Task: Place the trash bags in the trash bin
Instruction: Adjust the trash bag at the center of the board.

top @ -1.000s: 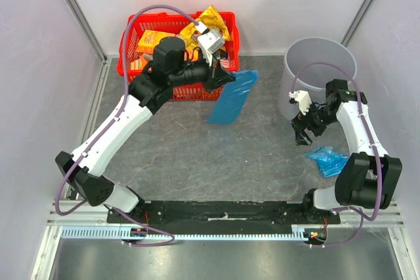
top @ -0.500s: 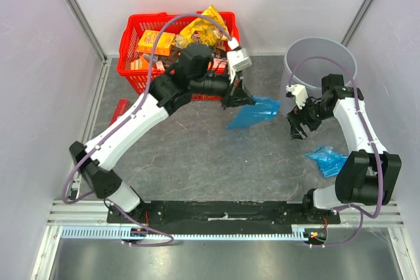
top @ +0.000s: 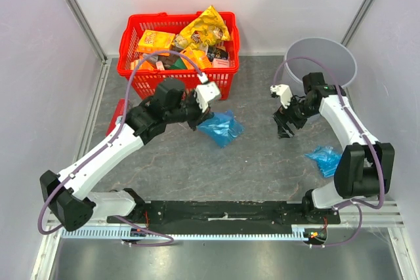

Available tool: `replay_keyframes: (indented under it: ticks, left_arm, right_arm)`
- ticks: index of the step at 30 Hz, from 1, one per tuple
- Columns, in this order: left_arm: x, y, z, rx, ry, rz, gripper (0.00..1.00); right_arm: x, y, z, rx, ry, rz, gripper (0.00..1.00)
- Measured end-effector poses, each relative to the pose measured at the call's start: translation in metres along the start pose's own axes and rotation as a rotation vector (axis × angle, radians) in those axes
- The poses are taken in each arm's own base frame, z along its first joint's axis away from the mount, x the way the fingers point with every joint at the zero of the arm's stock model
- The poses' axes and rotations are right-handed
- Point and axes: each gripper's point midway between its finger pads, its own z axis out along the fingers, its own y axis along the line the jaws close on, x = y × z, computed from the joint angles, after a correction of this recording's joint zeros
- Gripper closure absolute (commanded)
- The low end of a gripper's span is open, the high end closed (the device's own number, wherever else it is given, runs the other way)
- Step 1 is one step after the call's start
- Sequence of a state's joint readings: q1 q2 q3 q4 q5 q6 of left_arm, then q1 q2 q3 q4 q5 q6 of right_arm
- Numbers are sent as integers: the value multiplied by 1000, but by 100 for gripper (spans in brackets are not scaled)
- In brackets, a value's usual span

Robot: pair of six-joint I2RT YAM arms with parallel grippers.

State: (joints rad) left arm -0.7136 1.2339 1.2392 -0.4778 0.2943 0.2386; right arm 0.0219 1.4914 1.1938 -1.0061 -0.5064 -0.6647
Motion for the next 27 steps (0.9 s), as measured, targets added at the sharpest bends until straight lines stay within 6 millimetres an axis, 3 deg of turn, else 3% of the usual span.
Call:
replay_keyframes:
  ticks: [5,11,22,27]
  left_arm:
    - [66,-18,2,107,147,129,98]
    - [138,-25,0,172,315,250,98]
    - [184,-3,-2,106,419,325,95]
    - [188,4,0,79,420,323,95]
  right_arm:
    - [-14,12,20,-25,15,-34,2]
    - [-36,28,57,-41,39,-88,3]
    - [-80,38,140,-11,46,-140,12]
    - [-90,38,166,15,34,-157,19]
